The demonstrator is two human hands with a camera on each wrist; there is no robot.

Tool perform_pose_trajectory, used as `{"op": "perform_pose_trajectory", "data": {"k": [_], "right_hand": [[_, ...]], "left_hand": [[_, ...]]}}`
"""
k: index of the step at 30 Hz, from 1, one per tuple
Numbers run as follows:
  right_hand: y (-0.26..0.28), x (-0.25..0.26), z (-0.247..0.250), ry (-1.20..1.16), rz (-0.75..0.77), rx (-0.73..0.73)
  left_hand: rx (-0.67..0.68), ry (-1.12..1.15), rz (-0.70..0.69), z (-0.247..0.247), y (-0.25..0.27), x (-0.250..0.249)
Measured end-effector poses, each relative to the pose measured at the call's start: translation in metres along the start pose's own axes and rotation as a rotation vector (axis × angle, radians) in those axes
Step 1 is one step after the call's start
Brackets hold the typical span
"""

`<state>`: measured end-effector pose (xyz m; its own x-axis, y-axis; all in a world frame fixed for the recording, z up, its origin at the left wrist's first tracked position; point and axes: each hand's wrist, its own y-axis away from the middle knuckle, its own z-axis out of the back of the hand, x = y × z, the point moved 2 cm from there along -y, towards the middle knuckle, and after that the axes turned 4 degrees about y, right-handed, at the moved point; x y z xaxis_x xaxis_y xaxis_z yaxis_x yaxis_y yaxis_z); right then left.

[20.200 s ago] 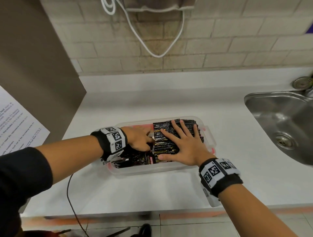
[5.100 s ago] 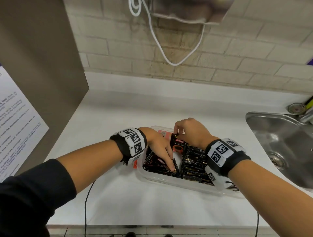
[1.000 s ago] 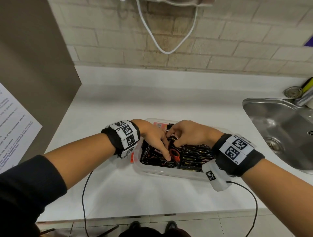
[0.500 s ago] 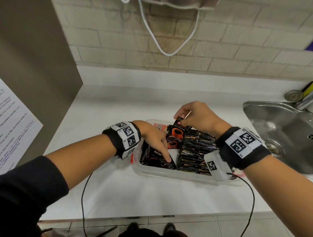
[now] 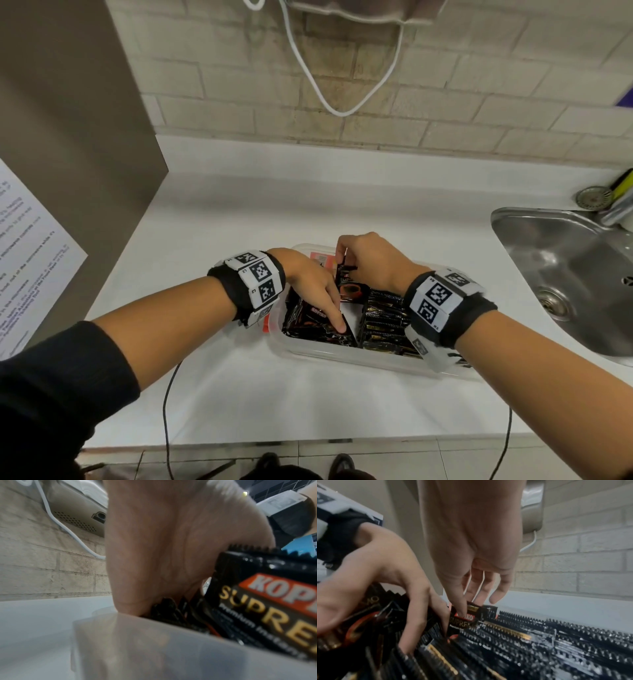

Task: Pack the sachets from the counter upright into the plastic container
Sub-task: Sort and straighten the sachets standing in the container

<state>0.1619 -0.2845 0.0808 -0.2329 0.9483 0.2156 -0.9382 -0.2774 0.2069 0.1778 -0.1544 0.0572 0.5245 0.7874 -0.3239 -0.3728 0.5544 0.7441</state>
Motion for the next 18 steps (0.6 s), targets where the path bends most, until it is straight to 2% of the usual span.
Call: {"op": "perform_pose_trajectory", "data": {"k": [4,18], "right_hand": [[0.0,-0.0017,-0.0039,0.137,0.027,-0.002],[0.0034,-0.0017,-0.0054,0.177,0.025,-0.004]], "left_hand": [[-0.007,-0.012,-0.005,-0.0013,0.0011,-0.0014],[-0.005,-0.016,-0.022,-0.0001,0.0024,-0.0008]]}}
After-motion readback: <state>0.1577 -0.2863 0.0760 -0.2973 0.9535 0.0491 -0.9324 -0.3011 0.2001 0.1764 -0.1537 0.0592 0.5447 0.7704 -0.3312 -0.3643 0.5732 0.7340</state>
